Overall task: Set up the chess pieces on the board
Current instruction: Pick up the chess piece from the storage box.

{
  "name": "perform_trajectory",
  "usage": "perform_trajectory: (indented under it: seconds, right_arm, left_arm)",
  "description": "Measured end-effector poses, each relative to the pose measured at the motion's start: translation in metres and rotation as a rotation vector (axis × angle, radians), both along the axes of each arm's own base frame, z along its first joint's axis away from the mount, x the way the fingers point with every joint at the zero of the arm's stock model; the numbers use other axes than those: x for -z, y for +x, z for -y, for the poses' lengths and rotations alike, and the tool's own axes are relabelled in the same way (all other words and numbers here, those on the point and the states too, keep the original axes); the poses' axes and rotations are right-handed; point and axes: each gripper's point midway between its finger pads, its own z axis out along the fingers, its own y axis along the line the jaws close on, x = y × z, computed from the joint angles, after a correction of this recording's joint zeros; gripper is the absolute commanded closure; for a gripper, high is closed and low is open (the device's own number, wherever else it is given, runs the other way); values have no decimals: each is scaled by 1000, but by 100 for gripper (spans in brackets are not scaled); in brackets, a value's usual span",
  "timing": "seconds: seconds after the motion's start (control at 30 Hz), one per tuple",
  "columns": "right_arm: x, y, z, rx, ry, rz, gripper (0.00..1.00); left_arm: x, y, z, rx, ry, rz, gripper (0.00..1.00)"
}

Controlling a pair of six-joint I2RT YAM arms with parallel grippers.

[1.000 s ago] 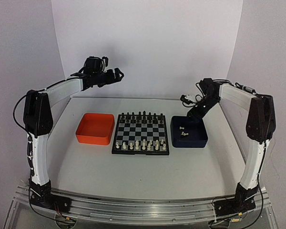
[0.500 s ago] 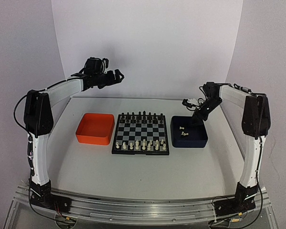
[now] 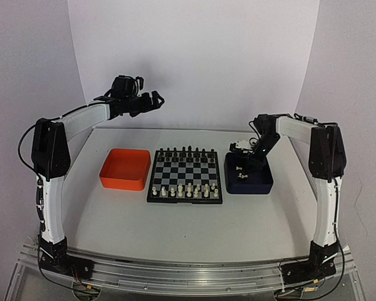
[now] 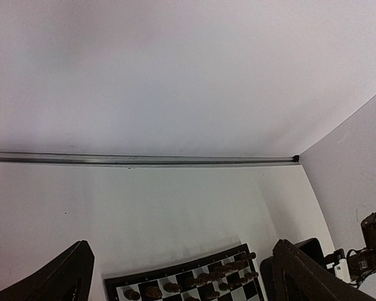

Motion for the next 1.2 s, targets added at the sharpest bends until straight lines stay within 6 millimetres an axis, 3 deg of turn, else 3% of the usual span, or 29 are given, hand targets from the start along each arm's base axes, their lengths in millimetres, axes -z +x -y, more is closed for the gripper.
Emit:
perform_trajectory:
  seconds: [0.1, 0.23, 0.8, 1.2]
  right_arm:
    - [7, -2, -4, -21, -12, -8, 49]
    - [13, -3, -6, -44, -36, -10, 57]
    - [29, -8, -12, -100, -93, -17, 58]
    - [42, -9, -10, -111, -121, -33, 64]
  left_arm:
    - [0, -1, 1, 6, -2, -1, 0]
    - [0, -1, 2, 13, -2, -1, 0]
    - [0, -2, 2, 26, 19, 12, 0]
    - [1, -2, 2, 31, 35, 21, 0]
